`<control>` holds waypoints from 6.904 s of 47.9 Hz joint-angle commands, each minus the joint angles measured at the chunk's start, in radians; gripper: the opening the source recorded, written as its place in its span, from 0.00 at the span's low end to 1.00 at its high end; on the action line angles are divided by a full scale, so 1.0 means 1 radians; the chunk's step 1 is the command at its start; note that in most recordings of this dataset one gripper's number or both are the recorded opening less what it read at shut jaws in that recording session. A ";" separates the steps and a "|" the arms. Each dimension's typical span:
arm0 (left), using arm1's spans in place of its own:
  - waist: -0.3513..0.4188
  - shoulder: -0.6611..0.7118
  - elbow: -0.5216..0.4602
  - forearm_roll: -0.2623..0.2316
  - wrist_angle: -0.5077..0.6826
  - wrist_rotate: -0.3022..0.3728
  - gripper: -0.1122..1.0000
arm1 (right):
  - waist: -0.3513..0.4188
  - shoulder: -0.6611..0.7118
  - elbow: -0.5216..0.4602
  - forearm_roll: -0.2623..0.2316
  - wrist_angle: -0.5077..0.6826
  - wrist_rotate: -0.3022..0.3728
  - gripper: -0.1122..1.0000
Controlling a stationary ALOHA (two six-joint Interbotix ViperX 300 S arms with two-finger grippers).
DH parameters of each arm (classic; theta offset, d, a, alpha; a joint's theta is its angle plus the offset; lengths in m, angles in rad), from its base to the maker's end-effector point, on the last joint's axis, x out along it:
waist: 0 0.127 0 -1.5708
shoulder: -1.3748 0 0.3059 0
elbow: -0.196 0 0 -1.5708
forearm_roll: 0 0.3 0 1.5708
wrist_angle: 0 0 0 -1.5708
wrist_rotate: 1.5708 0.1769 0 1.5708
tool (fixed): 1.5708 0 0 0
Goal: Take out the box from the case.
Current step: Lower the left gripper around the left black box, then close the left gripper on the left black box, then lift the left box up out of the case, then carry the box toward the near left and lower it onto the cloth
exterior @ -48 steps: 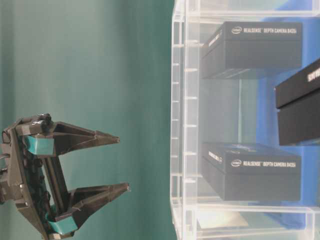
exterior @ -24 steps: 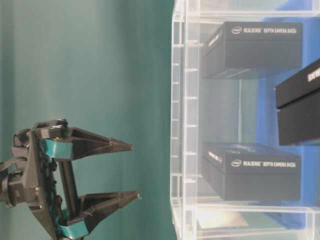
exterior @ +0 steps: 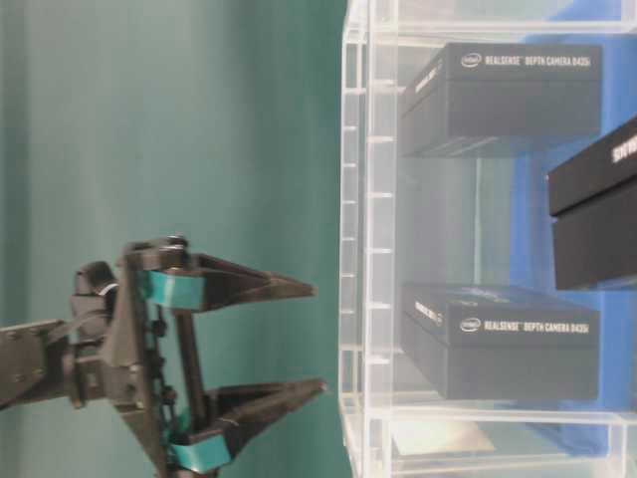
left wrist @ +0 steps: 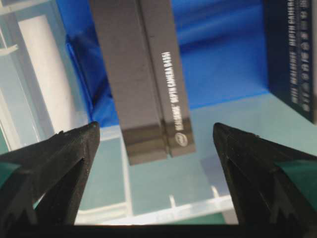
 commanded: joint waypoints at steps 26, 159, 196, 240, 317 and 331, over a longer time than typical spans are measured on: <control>0.012 0.057 0.020 0.005 -0.064 -0.003 0.94 | -0.002 -0.005 -0.003 -0.002 -0.006 -0.008 0.94; -0.025 0.043 -0.006 -0.005 -0.032 -0.054 0.65 | 0.005 -0.009 0.011 0.008 -0.063 -0.025 0.92; -0.040 -0.035 -0.314 -0.003 0.284 -0.049 0.65 | 0.011 -0.011 0.014 0.006 -0.063 -0.026 0.92; -0.064 -0.031 -0.388 -0.002 0.374 -0.054 0.65 | 0.031 -0.011 0.020 0.006 -0.063 -0.021 0.92; -0.181 -0.041 -0.388 0.009 0.397 -0.160 0.65 | 0.031 -0.037 0.032 0.008 -0.058 -0.025 0.92; -0.302 -0.041 -0.390 0.011 0.442 -0.295 0.65 | 0.031 -0.037 0.032 0.005 -0.058 -0.026 0.92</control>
